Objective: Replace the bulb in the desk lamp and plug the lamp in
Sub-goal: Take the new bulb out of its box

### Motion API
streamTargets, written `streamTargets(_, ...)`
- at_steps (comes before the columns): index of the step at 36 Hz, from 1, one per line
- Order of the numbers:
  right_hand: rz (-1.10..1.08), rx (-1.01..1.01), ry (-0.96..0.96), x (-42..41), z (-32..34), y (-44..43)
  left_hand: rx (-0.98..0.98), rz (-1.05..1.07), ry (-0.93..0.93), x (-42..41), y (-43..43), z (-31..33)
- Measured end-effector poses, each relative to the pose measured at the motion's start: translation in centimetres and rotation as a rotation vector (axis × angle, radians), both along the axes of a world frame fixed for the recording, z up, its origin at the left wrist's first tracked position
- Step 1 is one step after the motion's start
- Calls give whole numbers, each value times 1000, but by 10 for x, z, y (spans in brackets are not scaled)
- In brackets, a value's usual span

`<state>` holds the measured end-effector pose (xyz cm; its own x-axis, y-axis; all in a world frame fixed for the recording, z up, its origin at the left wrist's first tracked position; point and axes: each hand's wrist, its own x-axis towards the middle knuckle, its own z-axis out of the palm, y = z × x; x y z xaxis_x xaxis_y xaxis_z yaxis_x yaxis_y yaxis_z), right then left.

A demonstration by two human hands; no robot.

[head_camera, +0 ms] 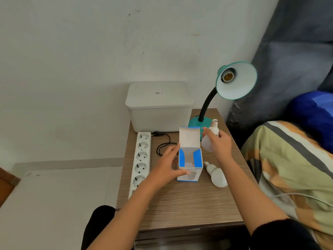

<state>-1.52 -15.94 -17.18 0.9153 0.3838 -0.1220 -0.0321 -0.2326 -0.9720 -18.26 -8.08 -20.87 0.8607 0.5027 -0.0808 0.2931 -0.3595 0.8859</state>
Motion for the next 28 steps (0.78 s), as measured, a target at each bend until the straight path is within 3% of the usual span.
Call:
streamTargets(15,237,131,-49,-8,9,-21,3,-2,-33,2,-3,4)
streamTargets(28,346,50,-380,-37,-15,-63,-65,91,-134,-2,-20,-4)
